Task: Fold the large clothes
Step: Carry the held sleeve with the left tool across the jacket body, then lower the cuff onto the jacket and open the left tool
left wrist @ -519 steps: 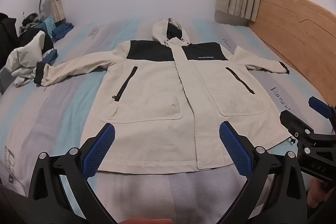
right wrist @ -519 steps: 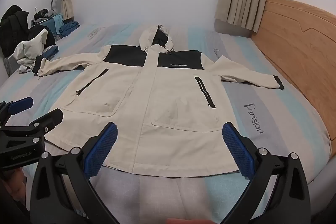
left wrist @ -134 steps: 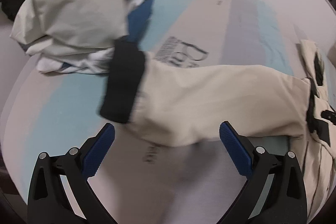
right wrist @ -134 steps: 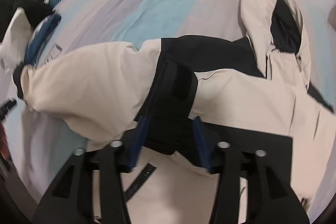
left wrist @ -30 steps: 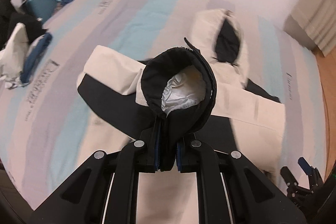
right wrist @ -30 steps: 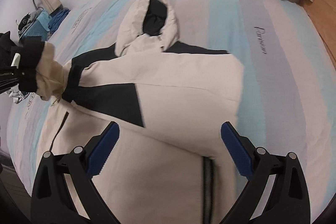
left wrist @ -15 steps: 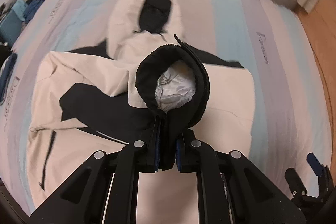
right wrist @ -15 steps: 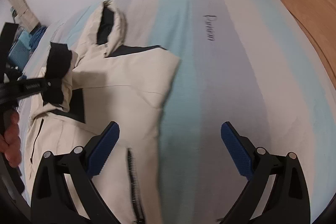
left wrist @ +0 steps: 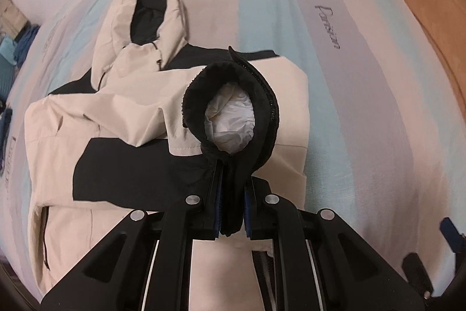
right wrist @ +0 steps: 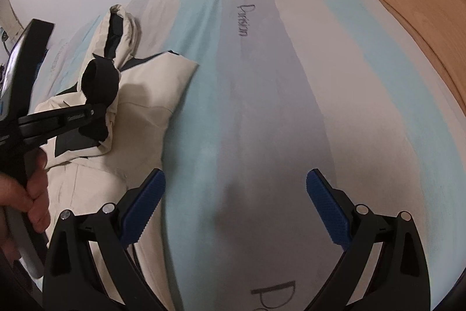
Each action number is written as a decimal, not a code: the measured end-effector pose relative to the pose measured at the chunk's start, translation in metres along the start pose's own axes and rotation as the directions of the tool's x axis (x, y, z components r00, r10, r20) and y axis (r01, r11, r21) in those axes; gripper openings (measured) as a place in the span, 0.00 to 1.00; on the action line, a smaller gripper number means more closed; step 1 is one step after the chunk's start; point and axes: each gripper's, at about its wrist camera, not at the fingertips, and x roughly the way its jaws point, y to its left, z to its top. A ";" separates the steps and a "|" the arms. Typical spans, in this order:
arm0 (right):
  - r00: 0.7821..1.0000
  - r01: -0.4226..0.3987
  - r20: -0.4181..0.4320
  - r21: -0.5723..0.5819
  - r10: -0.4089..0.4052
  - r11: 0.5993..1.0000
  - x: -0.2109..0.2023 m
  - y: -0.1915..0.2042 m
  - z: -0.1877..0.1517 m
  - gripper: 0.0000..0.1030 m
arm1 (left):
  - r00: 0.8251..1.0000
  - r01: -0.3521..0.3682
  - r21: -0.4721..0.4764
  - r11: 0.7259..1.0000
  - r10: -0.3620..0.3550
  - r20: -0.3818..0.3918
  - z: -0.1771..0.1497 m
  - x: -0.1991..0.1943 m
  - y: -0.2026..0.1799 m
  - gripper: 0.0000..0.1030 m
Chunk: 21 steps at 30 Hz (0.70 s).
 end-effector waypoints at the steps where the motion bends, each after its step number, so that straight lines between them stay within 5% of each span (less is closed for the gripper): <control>1: 1.000 0.000 -0.001 0.006 0.000 1.000 0.000 -0.002 -0.002 0.91 | 1.000 -0.003 0.007 1.000 0.003 -0.003 -0.002 0.003 -0.001 0.10; 8: 1.000 0.017 -0.007 0.043 -0.017 0.999 0.008 -0.012 -0.010 0.91 | 1.000 0.012 0.051 0.999 -0.013 0.024 -0.013 0.012 -0.008 0.10; 17: 0.997 0.068 0.040 0.074 -0.071 0.995 0.008 -0.026 0.023 0.91 | 0.999 -0.005 0.078 0.997 0.002 0.033 -0.014 0.018 -0.023 0.12; 21: 0.997 0.059 0.044 0.078 -0.062 0.995 0.006 -0.026 0.026 0.91 | 0.999 0.011 0.074 0.997 -0.013 0.031 -0.015 0.017 -0.028 0.19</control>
